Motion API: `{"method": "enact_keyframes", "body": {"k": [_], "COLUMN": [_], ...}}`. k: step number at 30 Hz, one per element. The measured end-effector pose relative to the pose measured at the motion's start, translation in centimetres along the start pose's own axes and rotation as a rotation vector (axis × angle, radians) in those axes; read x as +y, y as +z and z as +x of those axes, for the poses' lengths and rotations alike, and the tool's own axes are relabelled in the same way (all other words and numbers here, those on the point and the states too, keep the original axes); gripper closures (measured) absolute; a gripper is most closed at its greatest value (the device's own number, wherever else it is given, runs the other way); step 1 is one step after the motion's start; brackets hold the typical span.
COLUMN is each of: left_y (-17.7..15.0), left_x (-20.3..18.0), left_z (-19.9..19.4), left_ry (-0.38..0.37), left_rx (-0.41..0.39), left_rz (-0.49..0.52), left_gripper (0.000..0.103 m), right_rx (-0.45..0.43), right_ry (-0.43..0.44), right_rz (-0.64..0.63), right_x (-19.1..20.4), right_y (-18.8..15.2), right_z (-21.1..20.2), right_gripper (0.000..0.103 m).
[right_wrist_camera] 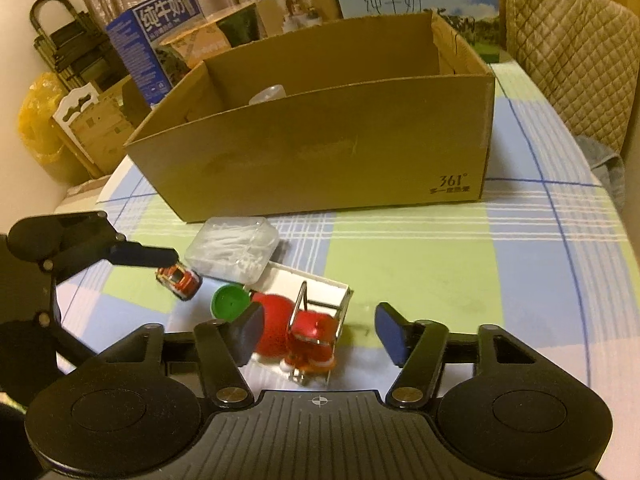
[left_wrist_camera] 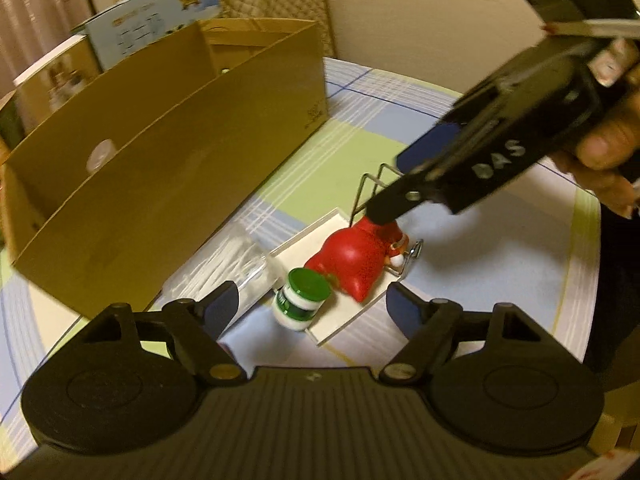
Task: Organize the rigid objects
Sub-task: 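Grasp the red toy figure with the left tool while the right tool grasps the wire rack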
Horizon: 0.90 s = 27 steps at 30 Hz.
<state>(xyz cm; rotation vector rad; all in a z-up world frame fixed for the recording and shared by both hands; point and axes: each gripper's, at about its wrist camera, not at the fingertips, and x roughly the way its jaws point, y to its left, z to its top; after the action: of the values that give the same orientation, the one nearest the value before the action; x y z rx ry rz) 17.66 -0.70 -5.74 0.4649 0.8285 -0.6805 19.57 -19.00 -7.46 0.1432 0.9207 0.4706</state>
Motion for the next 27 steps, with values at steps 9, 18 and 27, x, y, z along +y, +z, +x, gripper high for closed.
{"method": "enact_keyframes", "body": {"k": [9,18,27], "left_y": [1.1,2.3,3.6], "left_x": [-1.0,-4.0,-6.6], "left_z": [1.7,3.1,5.0], "left_ry": [-0.054,-0.138,-0.199], "left_rx": [-0.011,-0.016,-0.009], "left_rz": [0.092,0.139,0.218], "left_gripper": [0.028,0.031,0.040], "right_rx": [0.019,0.004,0.017], "right_ry": [0.008,-0.023,-0.031], "right_rz": [0.014,-0.042,-0.048], "right_x": [-0.4,-1.0,-3.2], "right_y": [0.5,-0.8,-2.8], "right_z": [0.3,-2.3,-4.2], "right_gripper": [0.078,0.079,0.079]}}
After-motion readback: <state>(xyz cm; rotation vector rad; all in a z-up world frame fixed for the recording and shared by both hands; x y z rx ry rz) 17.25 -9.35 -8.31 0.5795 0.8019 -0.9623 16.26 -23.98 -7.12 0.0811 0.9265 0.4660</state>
